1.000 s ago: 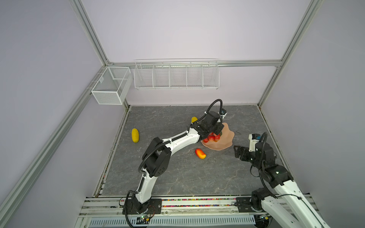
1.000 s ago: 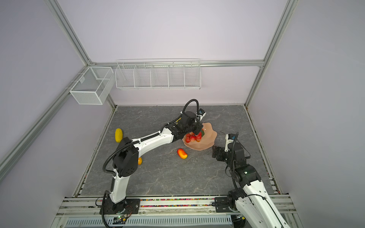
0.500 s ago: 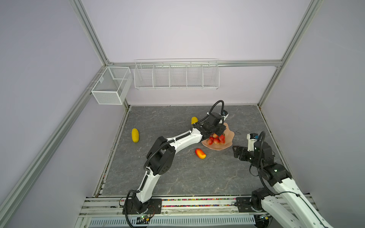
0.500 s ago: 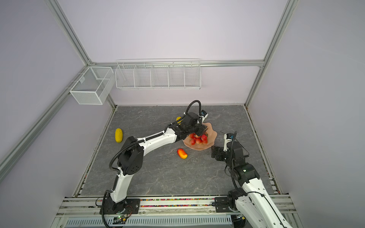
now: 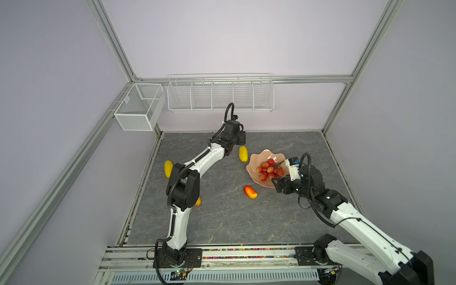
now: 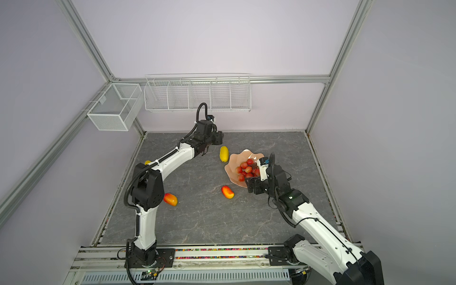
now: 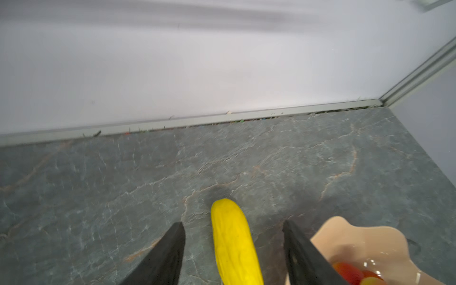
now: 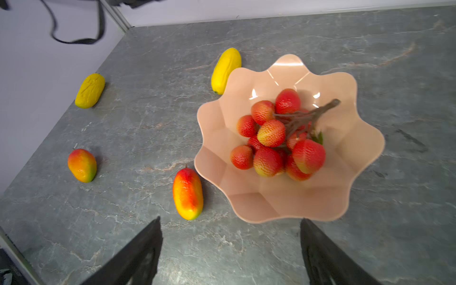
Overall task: Place and organize the fake fruits in the fruit bowl
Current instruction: 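Move the left gripper to the yellow fruit farther from the robot and grasp it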
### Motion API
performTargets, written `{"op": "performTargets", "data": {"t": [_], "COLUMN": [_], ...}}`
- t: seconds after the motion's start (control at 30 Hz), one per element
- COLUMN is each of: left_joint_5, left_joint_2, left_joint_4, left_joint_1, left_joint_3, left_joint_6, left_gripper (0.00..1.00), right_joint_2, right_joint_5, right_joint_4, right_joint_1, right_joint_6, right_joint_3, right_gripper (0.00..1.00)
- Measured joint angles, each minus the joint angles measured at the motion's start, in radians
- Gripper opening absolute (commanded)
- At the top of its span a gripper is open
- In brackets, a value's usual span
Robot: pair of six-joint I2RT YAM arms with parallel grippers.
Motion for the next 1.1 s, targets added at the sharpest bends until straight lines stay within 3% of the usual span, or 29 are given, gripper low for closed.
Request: {"op": "performTargets", "data": {"t": [0.27, 0.9, 1.1], "left_joint_5": [0.125, 0.154, 0.152], "left_joint_2": [0.087, 0.197, 0.212], "left_joint_4": [0.008, -0.012, -0.014], "left_joint_1": [-0.001, -0.012, -0.014], "left_joint_3": [-0.029, -0.02, -0.019], "left_joint_6": [-0.097, -0.143, -0.144], "left_gripper": [0.65, 0.65, 0.46], "right_joint_2": [0.071, 0.071, 0.07], "right_joint_5": [0.0, 0.005, 0.008], "right_joint_4": [0.065, 0.07, 0.07], "right_joint_1": [0.063, 0.068, 0.068], "right_joint_6": [0.0, -0.003, -0.003], "right_joint_3": [0.002, 0.002, 0.002], "right_gripper": [0.88, 0.88, 0.88]}}
